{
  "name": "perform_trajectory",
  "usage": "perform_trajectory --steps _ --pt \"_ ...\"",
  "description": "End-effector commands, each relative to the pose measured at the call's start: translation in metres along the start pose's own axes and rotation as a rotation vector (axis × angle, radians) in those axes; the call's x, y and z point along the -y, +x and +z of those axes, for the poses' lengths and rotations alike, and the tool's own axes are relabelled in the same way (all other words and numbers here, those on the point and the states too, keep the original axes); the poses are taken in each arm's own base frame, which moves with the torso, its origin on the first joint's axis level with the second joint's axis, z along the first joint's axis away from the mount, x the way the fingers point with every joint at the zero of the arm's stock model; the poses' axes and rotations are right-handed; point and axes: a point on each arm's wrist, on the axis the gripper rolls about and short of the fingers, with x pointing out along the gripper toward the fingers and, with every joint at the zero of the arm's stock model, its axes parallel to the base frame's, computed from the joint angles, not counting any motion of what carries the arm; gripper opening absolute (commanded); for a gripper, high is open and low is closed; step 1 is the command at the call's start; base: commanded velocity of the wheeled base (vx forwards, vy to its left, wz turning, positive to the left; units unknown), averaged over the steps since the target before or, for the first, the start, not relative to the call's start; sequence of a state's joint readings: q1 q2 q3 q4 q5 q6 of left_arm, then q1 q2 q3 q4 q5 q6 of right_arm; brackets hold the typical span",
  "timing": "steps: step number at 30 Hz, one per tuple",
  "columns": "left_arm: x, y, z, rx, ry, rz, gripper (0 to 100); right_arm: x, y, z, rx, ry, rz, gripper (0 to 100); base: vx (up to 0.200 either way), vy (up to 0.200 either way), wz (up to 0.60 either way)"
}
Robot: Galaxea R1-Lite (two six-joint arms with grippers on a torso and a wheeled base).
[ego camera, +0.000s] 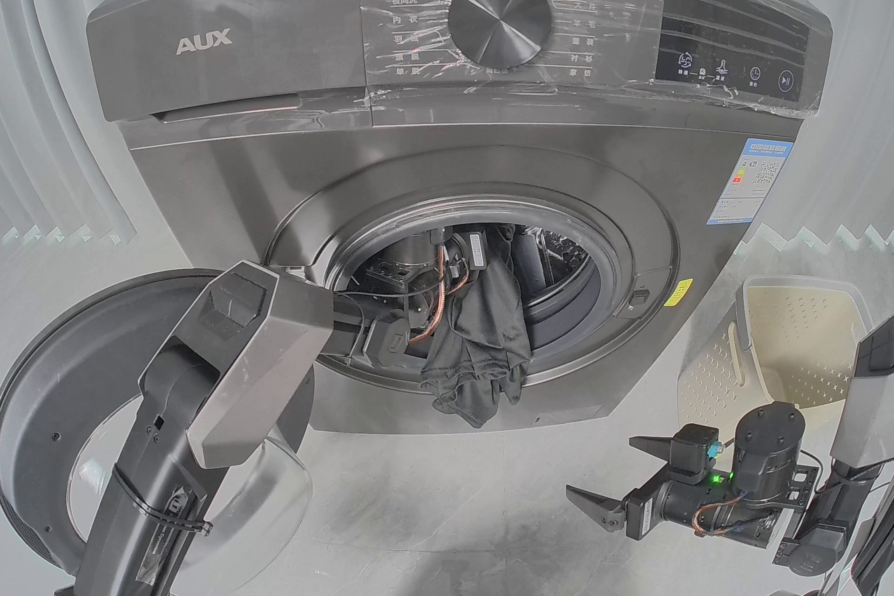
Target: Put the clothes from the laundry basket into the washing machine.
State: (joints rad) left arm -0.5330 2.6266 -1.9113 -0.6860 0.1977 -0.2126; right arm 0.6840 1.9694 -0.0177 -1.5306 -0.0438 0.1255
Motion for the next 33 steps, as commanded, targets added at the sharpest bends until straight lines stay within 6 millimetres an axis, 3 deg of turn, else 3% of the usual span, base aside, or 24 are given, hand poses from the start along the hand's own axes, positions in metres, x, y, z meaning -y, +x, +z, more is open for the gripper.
perform_trajectory --steps 1,2,3,9,17,21,28,33 --pt "-0.007 0.005 0.001 0.028 -0.024 0.014 0 0.0 -0.003 -0.003 -0.016 0.0 -0.001 100 0.0 0.0 0.0" --pt "-0.007 0.004 0.001 0.028 -0.03 0.013 0 0.0 -0.003 -0.003 -0.015 0.0 -0.001 100 0.0 0.0 0.0" --pt "-0.008 0.003 0.001 0.029 -0.031 0.013 100 0.0 -0.003 -0.003 -0.016 -0.001 0.0 100 0.0 0.0 0.0" --pt "-0.005 -0.001 -0.007 0.002 -0.022 0.01 100 0.0 -0.003 -0.003 -0.016 -0.001 -0.003 100 0.0 0.0 0.0" --pt "0.017 -0.047 -0.025 -0.208 0.02 -0.096 100 0.0 -0.003 -0.003 -0.016 -0.001 -0.001 100 0.0 0.0 0.0" --pt "0.016 -0.061 -0.042 -0.304 0.034 -0.136 100 -0.002 -0.003 -0.003 -0.017 -0.006 0.007 100 0.0 0.0 0.0" --pt "0.01 -0.059 -0.072 -0.362 0.052 -0.133 100 -0.002 -0.003 -0.004 -0.019 -0.006 0.008 100 0.0 0.0 0.0" --pt "0.006 -0.054 -0.08 -0.371 0.066 -0.127 100 -0.002 -0.003 -0.003 -0.016 -0.006 0.01 100 0.0 0.0 0.0"
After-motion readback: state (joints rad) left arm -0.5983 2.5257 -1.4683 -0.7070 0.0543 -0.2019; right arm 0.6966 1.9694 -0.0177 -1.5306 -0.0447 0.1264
